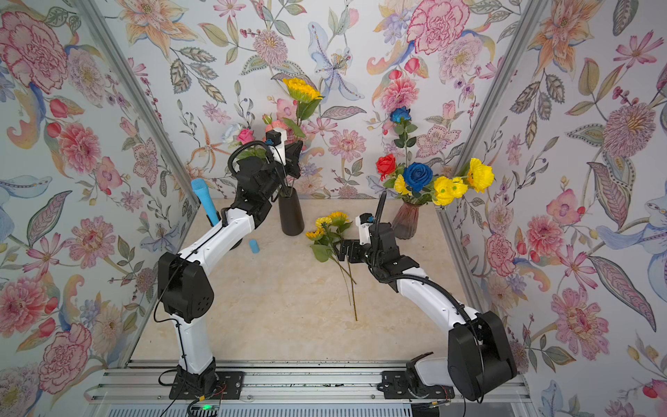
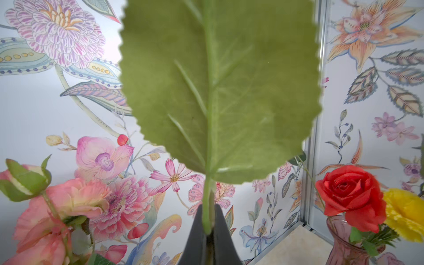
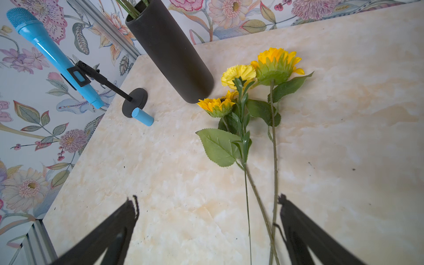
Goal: Pick out yellow flowers from the vase
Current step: Pick up the flower from the vase, then place the flower at the center of the board.
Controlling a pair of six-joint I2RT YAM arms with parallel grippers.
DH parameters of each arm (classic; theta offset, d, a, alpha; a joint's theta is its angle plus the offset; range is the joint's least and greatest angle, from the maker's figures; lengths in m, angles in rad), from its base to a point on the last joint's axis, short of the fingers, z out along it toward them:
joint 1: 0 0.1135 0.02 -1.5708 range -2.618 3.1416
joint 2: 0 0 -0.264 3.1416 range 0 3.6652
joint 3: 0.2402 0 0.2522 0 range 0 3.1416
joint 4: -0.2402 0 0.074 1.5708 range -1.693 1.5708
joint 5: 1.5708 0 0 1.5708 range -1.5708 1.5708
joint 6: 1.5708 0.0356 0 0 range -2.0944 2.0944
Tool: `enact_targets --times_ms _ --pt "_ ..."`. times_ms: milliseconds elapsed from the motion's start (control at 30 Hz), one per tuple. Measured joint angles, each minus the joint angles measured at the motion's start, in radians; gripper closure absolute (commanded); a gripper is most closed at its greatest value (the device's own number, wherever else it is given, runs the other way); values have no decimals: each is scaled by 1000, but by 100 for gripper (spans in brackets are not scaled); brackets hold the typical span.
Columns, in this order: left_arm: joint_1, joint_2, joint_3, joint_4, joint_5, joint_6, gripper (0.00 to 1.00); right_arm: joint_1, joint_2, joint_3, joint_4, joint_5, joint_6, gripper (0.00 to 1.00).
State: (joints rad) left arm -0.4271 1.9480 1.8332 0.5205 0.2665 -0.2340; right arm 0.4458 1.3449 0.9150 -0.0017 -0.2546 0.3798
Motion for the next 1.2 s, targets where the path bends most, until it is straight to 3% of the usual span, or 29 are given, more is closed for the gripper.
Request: enact_targets --times_ms 533,933,1067,1200 --pt "-34 -234 -210 57 44 -91 100 79 -145 -61 96 21 -68 0" --pt "-170 -399 -731 200 -13 -306 100 142 -213 -108 184 27 -103 0" --pt "-211 -457 -850 240 -63 -364 100 183 -192 -108 206 30 -124 1" --pt "-235 -516 -946 306 -120 -422 100 215 -154 -108 211 30 -134 7"
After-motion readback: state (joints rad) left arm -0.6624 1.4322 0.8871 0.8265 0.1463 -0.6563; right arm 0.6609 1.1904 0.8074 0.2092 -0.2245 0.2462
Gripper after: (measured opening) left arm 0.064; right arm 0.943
